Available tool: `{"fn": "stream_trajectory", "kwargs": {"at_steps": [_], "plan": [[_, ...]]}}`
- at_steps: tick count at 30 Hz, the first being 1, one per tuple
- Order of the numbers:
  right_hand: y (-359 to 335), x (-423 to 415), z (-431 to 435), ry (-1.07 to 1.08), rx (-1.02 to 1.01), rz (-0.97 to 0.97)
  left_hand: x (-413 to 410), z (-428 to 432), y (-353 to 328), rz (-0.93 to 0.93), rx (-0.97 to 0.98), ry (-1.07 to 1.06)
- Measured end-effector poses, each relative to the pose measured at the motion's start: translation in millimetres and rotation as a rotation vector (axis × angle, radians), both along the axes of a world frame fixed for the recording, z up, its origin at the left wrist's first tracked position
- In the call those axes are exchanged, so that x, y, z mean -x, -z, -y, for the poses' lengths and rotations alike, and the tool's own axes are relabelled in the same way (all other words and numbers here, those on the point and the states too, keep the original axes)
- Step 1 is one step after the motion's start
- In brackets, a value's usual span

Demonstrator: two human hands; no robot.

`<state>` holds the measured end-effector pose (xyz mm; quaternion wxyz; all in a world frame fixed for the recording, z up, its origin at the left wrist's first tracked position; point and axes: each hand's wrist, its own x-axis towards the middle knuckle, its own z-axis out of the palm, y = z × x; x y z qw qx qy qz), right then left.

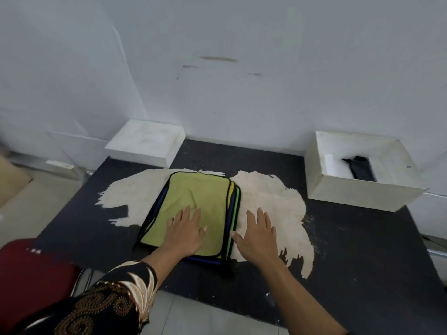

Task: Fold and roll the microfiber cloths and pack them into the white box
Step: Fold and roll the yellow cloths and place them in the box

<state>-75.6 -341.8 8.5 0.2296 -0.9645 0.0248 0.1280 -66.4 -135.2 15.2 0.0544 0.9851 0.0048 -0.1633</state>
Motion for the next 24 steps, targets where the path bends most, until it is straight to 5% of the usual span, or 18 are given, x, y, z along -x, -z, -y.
{"fn": "stream_trajectory", "kwargs": {"at_steps": [12, 24], "plan": [[26, 7, -64, -0.223, -0.059, 0.049, 40, -65, 32, -0.136, 0.038, -0.234], [62, 19, -106, -0.126, 0.057, -0.008, 28, -137, 53, -0.044, 0.031, 0.13]]}}
